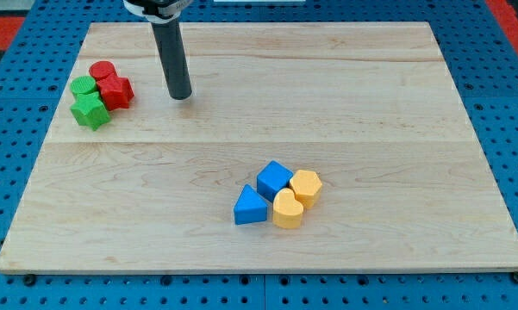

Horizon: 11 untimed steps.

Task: Move the green blocks into group of blocks

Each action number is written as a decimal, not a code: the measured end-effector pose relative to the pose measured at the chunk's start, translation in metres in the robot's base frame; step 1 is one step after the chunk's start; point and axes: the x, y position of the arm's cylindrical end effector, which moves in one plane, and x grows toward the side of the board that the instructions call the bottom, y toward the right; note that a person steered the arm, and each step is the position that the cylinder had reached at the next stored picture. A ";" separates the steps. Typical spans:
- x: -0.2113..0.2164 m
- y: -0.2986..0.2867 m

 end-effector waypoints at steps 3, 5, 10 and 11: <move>-0.074 0.002; -0.104 -0.069; -0.028 -0.132; -0.002 -0.132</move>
